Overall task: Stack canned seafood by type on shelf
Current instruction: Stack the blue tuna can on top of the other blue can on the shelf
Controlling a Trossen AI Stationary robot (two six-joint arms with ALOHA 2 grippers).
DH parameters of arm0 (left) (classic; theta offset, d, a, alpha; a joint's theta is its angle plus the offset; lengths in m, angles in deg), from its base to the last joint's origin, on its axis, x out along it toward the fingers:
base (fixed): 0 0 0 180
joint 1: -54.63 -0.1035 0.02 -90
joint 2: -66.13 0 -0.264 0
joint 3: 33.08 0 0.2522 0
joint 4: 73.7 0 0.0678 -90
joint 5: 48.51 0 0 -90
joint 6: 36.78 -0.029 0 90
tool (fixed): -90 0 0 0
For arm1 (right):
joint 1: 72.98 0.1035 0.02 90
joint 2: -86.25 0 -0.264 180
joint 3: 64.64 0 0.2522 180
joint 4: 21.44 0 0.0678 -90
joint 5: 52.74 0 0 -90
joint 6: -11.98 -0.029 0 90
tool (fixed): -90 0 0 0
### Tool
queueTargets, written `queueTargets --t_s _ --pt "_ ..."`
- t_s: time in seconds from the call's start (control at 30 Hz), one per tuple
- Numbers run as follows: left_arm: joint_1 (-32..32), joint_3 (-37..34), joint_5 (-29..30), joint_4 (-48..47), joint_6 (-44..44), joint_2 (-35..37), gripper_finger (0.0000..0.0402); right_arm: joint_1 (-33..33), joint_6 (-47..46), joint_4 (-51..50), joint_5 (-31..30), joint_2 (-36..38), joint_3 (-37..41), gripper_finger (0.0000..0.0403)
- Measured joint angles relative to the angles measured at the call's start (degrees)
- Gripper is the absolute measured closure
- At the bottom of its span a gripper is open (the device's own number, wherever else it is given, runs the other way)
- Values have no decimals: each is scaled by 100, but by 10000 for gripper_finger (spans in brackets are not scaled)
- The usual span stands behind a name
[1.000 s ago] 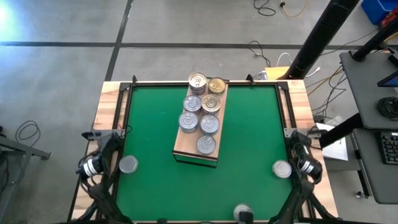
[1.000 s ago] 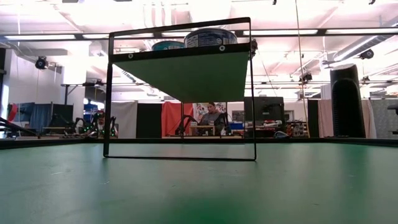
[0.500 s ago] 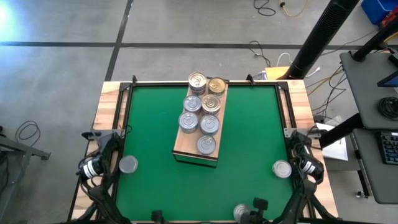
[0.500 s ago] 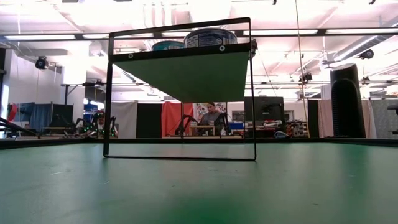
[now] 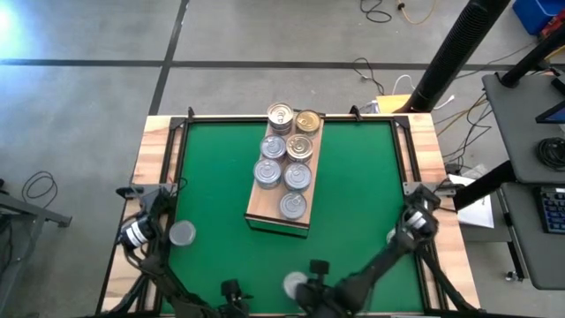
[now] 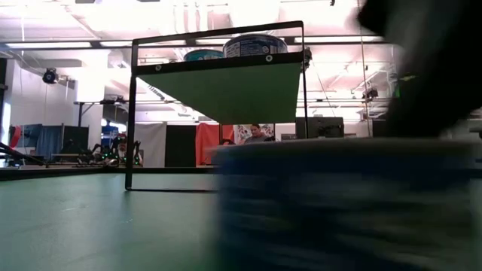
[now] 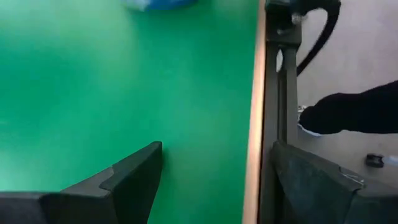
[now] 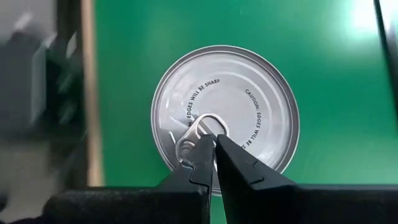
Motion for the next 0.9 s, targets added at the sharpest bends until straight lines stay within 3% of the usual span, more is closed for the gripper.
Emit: queueTargets --t_s 0.27,0.43,0.57,0.7,0.9 --pt "-115 -513 107 162 201 286 111 -75 937 9 31 33 -299 390" --pt "-252 -882 253 172 236 384 108 -23 654 -532 -180 88 -279 382" --pt "-411 -1198 122 407 89 541 98 -31 312 -1014 -234 117 -273 337" --pt "-598 -1862 90 1448 -694 842 88 -10 26 -1408 -613 174 -273 272" --pt "-762 -3223 117 4353 -1736 1078 78 -38 -135 -1689 -579 200 -273 174"
